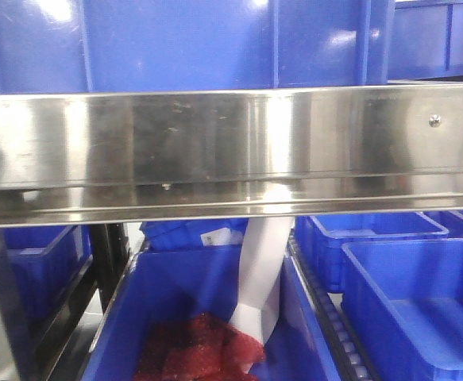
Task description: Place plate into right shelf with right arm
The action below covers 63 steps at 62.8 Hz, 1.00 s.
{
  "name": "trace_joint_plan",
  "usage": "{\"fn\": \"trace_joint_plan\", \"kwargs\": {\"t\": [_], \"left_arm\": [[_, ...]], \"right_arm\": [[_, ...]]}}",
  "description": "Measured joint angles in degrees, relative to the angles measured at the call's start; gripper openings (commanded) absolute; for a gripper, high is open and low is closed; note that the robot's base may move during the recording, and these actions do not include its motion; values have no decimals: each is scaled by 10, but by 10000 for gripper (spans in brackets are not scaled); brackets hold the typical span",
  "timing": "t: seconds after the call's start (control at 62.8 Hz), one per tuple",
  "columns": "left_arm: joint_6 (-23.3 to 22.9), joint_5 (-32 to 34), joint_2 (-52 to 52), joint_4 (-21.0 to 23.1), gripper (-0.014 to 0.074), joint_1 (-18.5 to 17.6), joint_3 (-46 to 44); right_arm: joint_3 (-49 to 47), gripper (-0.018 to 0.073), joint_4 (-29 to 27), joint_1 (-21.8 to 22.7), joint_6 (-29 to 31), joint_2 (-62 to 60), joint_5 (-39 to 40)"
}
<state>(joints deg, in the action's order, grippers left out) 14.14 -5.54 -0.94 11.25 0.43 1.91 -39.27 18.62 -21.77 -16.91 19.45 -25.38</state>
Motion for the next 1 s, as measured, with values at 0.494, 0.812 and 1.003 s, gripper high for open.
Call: {"fn": "trace_joint_plan", "kwargs": {"t": [0.494, 0.812, 1.003], "left_arm": [[0, 0, 0, 0, -47, 0, 0], [0, 0, 0, 0, -47, 0, 0], [0, 0, 0, 0, -47, 0, 0]], "right_arm": [[0, 55, 0, 0, 0, 4, 8], [-180, 55, -19, 0, 0, 132, 17], [-323, 55, -30, -26, 0, 280, 25]]}}
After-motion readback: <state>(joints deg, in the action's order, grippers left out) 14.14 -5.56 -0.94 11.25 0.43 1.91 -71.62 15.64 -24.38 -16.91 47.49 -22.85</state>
